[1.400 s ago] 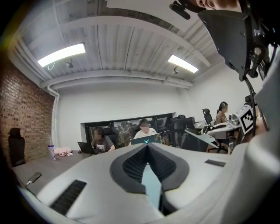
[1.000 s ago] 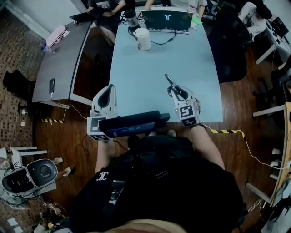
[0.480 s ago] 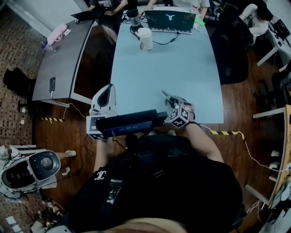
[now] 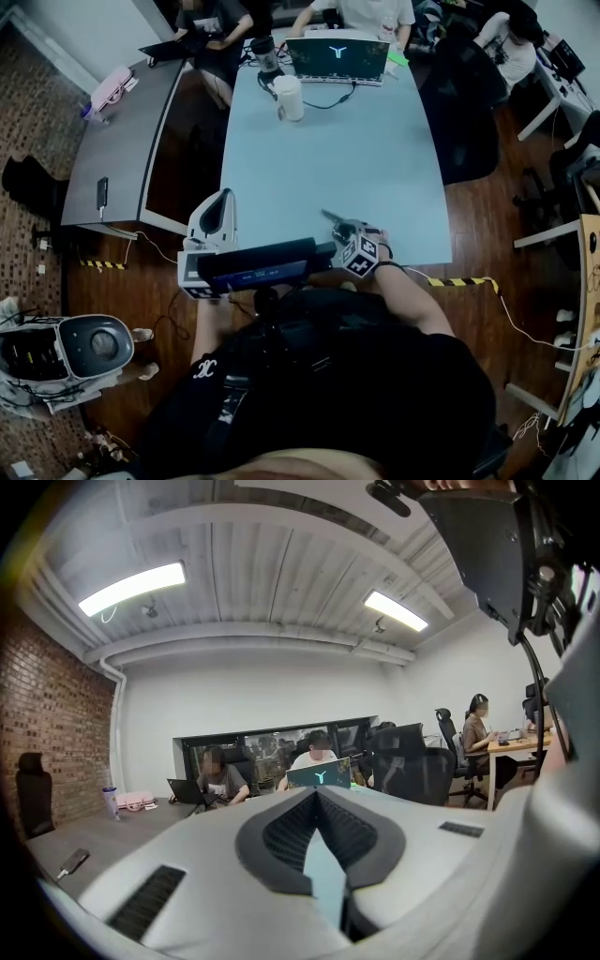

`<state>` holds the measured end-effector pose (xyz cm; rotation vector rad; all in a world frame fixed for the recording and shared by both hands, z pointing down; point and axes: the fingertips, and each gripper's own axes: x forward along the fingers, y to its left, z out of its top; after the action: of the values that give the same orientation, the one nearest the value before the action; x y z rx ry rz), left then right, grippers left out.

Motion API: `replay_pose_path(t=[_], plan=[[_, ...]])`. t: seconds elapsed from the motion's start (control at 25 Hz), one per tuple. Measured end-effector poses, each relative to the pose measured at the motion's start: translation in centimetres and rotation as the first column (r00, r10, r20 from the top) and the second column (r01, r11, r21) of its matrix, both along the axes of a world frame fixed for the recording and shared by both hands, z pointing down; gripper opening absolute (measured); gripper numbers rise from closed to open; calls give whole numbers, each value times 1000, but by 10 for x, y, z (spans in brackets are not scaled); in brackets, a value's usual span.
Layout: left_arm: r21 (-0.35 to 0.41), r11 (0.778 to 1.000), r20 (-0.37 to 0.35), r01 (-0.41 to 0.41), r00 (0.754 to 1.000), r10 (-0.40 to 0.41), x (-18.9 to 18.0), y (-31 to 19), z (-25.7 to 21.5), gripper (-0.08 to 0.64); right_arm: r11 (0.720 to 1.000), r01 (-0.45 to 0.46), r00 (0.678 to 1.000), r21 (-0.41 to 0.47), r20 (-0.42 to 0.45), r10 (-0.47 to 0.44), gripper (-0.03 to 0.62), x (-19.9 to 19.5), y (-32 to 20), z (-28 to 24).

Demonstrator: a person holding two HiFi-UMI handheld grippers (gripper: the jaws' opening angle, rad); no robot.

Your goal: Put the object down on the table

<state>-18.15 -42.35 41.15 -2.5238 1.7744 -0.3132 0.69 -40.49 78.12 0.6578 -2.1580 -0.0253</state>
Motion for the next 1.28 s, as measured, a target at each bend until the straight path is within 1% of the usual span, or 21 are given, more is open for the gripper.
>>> replay_pose_path(t=[0.04,0.12,0.24,0.32,0.4,0.44,0.48,0.52,0.6,0.68,0.72,0.76,0.8,0.84,0.88,0.96,1.0,1.04,1.08,1.16,1.28], plan=[[-1,1000,-1,-2,1000,2,0,0,0,5,1000,5,1000,-20,27,-5,224,-2,2,-1],[-2,1000,-3,-5,1000,5,1,-1,1,5,999,11,997,-48,82,-7,246,-5,6,-8],[-3,1000,-5,-10,1000,10,2,-2,2,5,997,30,983,-77,181,-15,250,-9,15,-24],[-4,1000,-7,-13,1000,13,3,-3,2,5,997,-2,960,-75,281,23,250,-8,17,-42],[-5,1000,-9,-17,1000,17,5,-4,2,5,993,-93,908,-70,404,113,249,2,11,-69],[-4,1000,-10,-19,1000,19,7,-5,2,5,986,-153,869,-61,467,164,245,12,4,-86],[-4,1000,-12,-22,1000,22,8,-7,2,5,974,-220,821,-46,530,210,202,24,-5,-107],[-3,1000,-13,-25,1000,25,11,-9,1,5,957,-289,765,-29,594,249,164,38,-14,-131],[-1,999,-14,-32,999,32,16,-11,1,5,915,-403,634,-12,717,289,67,69,-25,-187],[-2,999,-12,-42,999,42,22,-13,1,5,887,-461,500,-13,822,272,-13,98,-26,-247],[-3,999,-11,-46,999,46,24,-13,1,5,876,-482,446,-1,860,246,-20,112,-23,-277],[-4,999,-10,-48,999,48,26,-13,2,5,860,-510,406,24,888,216,-21,127,-20,-306],[-5,999,-8,-50,999,50,29,-13,1,5,833,-550,380,61,907,184,-22,142,-16,-334],[-4,999,-5,-51,999,51,32,-13,-2,5,793,-599,372,110,915,154,-25,158,-13,-360],[-2,999,-1,-51,999,51,38,-14,-9,5,742,-649,385,168,914,129,-25,173,-8,-382],[3,999,6,-49,999,49,48,-15,-19,5,634,-714,451,298,888,89,-25,193,3,-415],[5,999,2,-51,999,51,49,-14,-14,5,592,-723,486,355,871,70,-25,197,10,-427],[4,998,-5,-57,998,57,48,-13,-6,5,567,-722,513,397,857,53,-25,198,18,-434],[4,998,-13,-60,998,60,48,-12,2,5,558,-715,531,421,846,41,-25,196,24,-437],[10,998,-20,-58,998,59,52,-11,4,5,580,-697,543,422,839,43,-25,191,28,-430],[15,998,5,-57,998,57,62,-10,5,5,613,-691,523,383,850,58,-25,193,24,-413]])
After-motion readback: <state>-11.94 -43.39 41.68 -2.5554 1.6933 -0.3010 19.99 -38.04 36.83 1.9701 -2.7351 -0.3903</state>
